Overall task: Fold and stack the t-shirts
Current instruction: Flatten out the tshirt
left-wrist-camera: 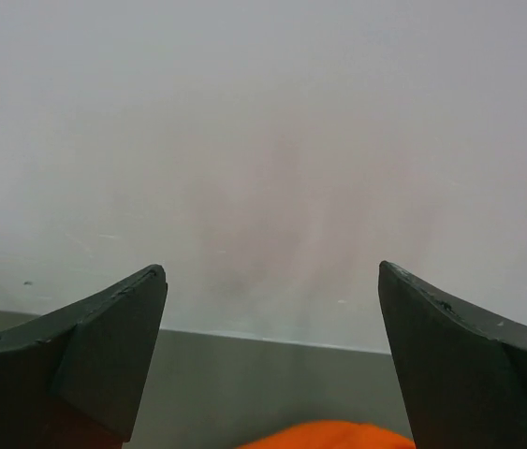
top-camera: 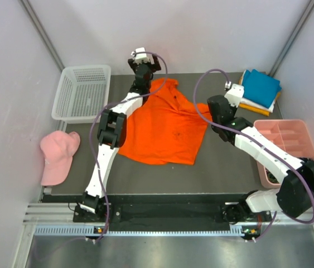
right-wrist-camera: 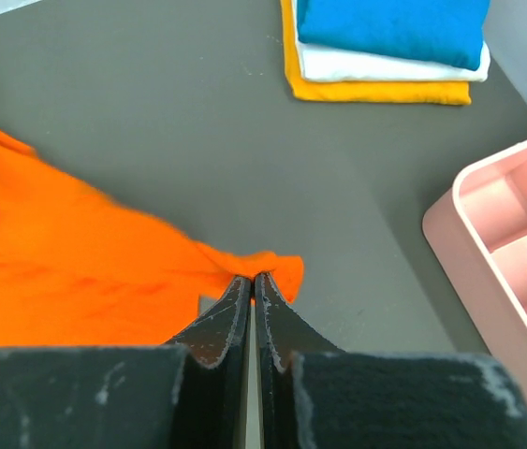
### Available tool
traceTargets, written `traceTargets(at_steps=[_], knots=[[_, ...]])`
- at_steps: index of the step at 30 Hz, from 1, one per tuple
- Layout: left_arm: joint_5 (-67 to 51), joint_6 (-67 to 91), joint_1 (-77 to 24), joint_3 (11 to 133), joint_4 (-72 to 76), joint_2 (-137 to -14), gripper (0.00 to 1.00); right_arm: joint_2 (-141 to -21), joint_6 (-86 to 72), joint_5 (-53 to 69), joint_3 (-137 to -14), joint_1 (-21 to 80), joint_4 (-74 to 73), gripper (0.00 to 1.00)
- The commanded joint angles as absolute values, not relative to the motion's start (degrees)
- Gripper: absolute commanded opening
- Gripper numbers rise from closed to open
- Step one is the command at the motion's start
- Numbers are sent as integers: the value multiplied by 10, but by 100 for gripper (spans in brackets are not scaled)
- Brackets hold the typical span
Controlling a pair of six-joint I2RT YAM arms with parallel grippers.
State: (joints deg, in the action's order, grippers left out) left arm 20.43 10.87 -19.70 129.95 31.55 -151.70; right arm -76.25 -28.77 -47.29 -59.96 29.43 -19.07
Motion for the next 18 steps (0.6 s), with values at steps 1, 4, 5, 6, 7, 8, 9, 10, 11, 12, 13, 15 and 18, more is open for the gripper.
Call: traceTargets(at_steps=[1,4,5,6,7,8,9,10,11,12,13,15,18], knots=[[247,105,-192,1226,367,-1441,99,-754,-294,-463,-604,289,-185,0],[246,111,-192,1137,346,-1357,99,-745,-287,-461,-599,289,-186,0],[243,115,-192,1112,333,-1331,99,-740,-283,-463,-599,289,-185,0],[241,129,-195,1084,308,-1304,99,-738,-279,-465,-600,289,-184,0],[240,136,-198,1029,294,-1247,99,-739,-270,-464,-603,289,-185,0],[240,143,-201,1000,281,-1216,99,-740,-268,-464,-609,288,-187,0],[242,155,-211,971,250,-1155,99,-740,-266,-461,-613,288,-189,0],[242,161,-217,914,236,-1123,99,-740,-265,-456,-614,289,-188,0],[243,161,-225,882,223,-1092,99,-740,-265,-451,-615,289,-186,0],[245,172,-242,851,213,-1058,99,-741,-265,-447,-616,289,-182,0],[243,177,-251,790,204,-996,99,-741,-264,-445,-616,289,-181,0],[241,163,-290,744,190,-922,99,-747,-261,-445,-620,289,-180,0],[239,182,-339,692,90,-835,99,-755,-252,-450,-628,287,-184,0]])
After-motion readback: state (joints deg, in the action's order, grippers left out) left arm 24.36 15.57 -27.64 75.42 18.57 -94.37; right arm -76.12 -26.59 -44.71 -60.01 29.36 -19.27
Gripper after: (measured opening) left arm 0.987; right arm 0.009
